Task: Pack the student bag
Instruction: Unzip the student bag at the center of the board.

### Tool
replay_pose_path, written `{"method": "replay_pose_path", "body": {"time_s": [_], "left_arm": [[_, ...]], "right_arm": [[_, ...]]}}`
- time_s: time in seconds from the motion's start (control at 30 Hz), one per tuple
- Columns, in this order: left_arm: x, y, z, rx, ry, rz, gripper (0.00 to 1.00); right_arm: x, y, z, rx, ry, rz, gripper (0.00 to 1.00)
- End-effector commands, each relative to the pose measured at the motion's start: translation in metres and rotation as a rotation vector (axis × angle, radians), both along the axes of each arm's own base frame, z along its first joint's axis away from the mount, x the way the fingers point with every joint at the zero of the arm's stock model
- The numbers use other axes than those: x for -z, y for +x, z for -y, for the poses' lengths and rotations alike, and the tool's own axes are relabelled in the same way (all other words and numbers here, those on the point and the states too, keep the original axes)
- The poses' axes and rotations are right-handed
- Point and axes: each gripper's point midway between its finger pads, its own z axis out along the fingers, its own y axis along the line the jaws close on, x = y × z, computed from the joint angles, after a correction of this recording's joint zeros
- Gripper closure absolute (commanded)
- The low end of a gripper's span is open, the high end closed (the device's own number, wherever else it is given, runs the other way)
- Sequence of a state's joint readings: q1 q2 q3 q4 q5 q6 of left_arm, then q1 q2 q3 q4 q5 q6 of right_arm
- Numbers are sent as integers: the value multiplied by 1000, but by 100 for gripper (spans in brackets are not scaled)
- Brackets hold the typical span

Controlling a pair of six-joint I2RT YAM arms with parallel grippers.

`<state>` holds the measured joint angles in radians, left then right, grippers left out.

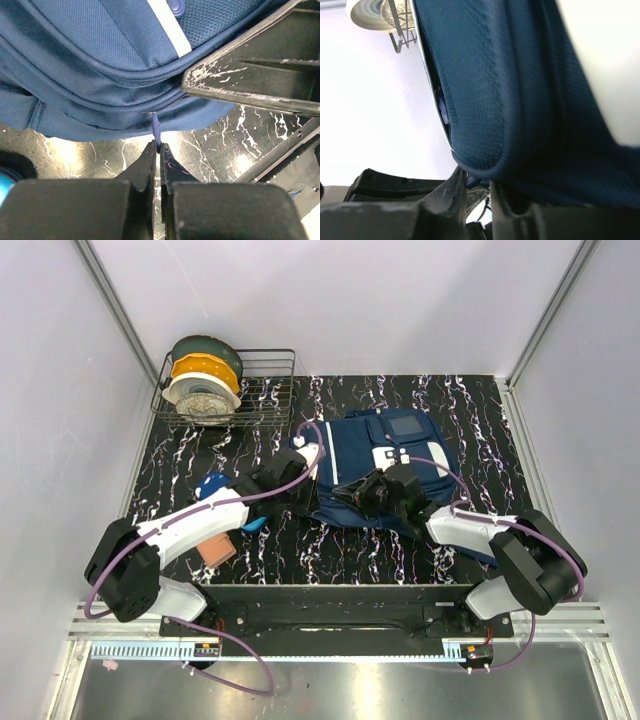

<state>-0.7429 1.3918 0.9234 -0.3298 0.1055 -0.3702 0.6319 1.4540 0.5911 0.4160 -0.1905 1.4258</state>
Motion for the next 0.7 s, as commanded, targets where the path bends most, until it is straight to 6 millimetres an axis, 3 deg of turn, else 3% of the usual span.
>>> {"method": "replay_pose_path", "body": {"time_s": [0.0, 0.03, 0.1, 0.17, 0.2, 0.27, 0.3, 0.43, 0.6, 0.67], "left_arm": [[-54, -3, 30, 102, -151, 92, 100], [-56, -3, 29, 104, -151, 96, 100], [-57, -3, 27, 99, -142, 106, 100], [-55, -1, 23, 89, -122, 111, 100], [-56, 3, 19, 66, -104, 128, 100], [-55, 7, 13, 49, -69, 143, 100], [-56, 14, 8, 20, -42, 168, 100], [-56, 21, 0, -3, -2, 190, 100], [-64, 38, -11, -107, -43, 194, 100], [-64, 51, -26, -180, -52, 194, 100]], "right_arm": [[-33, 26, 5, 90, 44, 146, 82], [-33, 26, 8, 105, 40, 149, 93], [-35, 26, 18, 140, 20, 168, 100], [-31, 26, 28, 156, -47, 176, 100], [-43, 23, 31, 152, -48, 205, 100], [-40, 23, 46, 190, -130, 215, 100], [-51, 20, 53, 208, -132, 240, 100], [-60, 14, 74, 247, -173, 261, 100], [-58, 2, 92, 258, -190, 251, 100], [-53, -3, 103, 279, -187, 233, 100]]}}
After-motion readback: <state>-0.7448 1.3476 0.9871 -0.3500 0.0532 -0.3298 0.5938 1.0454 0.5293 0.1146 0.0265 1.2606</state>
